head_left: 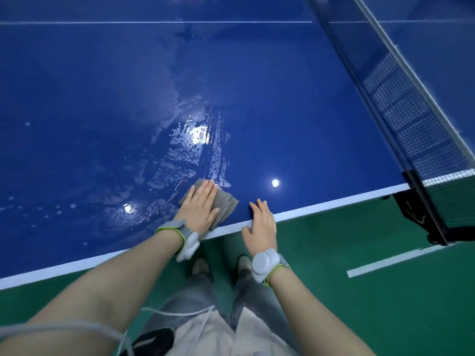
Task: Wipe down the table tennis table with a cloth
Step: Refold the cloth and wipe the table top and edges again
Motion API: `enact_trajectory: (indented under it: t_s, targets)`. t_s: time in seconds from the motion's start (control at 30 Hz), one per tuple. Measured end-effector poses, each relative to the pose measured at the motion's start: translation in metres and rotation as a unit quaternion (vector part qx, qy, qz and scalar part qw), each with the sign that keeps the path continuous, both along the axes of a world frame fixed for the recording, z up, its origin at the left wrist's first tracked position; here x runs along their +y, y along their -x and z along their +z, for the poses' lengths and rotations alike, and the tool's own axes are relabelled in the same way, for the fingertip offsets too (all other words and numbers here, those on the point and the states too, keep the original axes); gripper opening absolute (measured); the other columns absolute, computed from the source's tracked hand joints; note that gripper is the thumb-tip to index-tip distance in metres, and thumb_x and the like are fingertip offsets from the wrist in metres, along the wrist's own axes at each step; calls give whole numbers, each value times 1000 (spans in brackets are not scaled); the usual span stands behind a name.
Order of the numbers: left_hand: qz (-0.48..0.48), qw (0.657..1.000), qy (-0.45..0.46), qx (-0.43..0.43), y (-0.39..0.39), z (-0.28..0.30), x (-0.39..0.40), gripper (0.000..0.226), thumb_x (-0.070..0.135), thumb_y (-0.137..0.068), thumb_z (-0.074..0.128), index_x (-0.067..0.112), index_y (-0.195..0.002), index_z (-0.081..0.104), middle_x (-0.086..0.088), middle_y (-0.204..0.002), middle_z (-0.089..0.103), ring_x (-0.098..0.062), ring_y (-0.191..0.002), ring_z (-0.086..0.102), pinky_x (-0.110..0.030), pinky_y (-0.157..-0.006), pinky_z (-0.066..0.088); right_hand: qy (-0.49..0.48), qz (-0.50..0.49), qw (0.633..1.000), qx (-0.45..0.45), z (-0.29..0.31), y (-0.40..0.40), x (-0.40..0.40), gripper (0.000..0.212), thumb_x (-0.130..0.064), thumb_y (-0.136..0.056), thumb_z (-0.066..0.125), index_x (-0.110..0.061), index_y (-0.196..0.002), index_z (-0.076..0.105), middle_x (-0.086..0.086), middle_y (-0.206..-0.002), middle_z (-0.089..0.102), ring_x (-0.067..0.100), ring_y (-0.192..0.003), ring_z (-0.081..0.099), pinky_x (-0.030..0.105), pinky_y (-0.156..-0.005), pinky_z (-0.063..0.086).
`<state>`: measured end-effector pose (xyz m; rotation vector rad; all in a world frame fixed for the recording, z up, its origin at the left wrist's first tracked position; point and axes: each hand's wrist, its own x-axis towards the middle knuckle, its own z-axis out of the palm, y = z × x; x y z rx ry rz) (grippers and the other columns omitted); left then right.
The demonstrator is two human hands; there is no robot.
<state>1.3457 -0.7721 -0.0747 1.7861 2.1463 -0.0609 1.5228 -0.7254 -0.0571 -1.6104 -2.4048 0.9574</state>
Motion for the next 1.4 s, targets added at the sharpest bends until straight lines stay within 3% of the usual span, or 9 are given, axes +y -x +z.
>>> enact_trajectory:
  t_s: [0.1, 0.2, 0.27, 0.5, 0.7, 0.97, 1.13, 1.3, 1.4]
  targets:
    - [-84, 996, -10, 9, -12, 2, 0, 82, 52, -88, -17, 4, -145, 17, -10, -154, 14, -23, -141, 2, -29, -110, -17, 11, 9, 1000, -24, -1, 2, 0, 57, -8, -90, 46, -10, -145, 31, 4, -158, 11, 18, -147, 2, 28, -118, -1]
    - [-109, 994, -9, 2, -13, 3, 0, 85, 52, -74, -20, 11, -147, -7, -4, -154, -14, -16, -139, -20, -27, -105, -24, 14, 14, 999, -34, 0, 1, -1, 57, -8, -90, 47, -10, -145, 31, 4, -158, 11, 18, -147, 1, 28, -118, -1]
    - [-117, 993, -2, 8, -2, 4, 3, 88, 52, -69, -22, 12, -147, -10, -3, -155, -15, -15, -142, -17, -26, -106, -23, 5, 16, 999, -43, 0, 2, -1, 57, -9, -91, 46, -10, -145, 30, 3, -158, 11, 18, -147, 2, 29, -118, 0]
    - [32, 999, 21, 2, 53, 11, 15, 58, 35, -101, 21, 11, -148, -3, -4, -156, -11, -16, -144, -11, -31, -113, -11, 7, 6, 998, -56, -1, 5, -2, 56, -10, -90, 46, -12, -145, 32, 2, -158, 12, 18, -147, 3, 30, -118, 2]
    - [112, 993, 28, -3, 19, 14, 22, 60, 34, -101, 21, 7, -147, -5, -7, -156, -13, -20, -143, -13, -38, -114, -11, -5, -14, 998, -55, -4, 9, -1, 57, -14, -92, 46, -19, -146, 31, 1, -158, 13, 17, -147, 0, 28, -116, -5]
    - [5, 1000, 18, 5, 11, 4, 20, 75, 52, -83, -9, 12, -147, -10, -1, -155, -15, -13, -142, -15, -29, -109, -20, -8, 31, 997, -71, -6, 18, 24, 56, -20, -94, 44, -28, -147, 29, -3, -159, 9, 15, -147, -5, 31, -115, -9]
    - [94, 995, 22, -6, 41, 10, 45, 62, 38, -100, 22, 9, -147, -6, -4, -156, -12, -15, -143, -13, -31, -112, -14, -17, 59, 995, -78, -4, 20, 44, 54, -22, -95, 41, -31, -147, 30, -5, -159, 9, 13, -146, -5, 31, -115, -10]
    - [163, 986, 22, -4, 34, 12, 64, 62, 35, -100, 21, 5, -146, -8, -7, -155, -15, -18, -143, -14, -35, -113, -14, -38, 69, 994, -74, -8, 22, 58, 54, -23, -94, 42, -34, -146, 31, -6, -158, 10, 13, -146, -5, 28, -113, -14]
    - [138, 990, 22, -5, 11, 11, 73, 63, 38, -100, 16, 6, -145, -13, -7, -154, -20, -18, -142, -19, -36, -112, -17, -50, 66, 994, -70, -11, 30, 69, 55, -22, -95, 43, -34, -146, 30, -4, -159, 9, 14, -147, -4, 26, -109, -17]
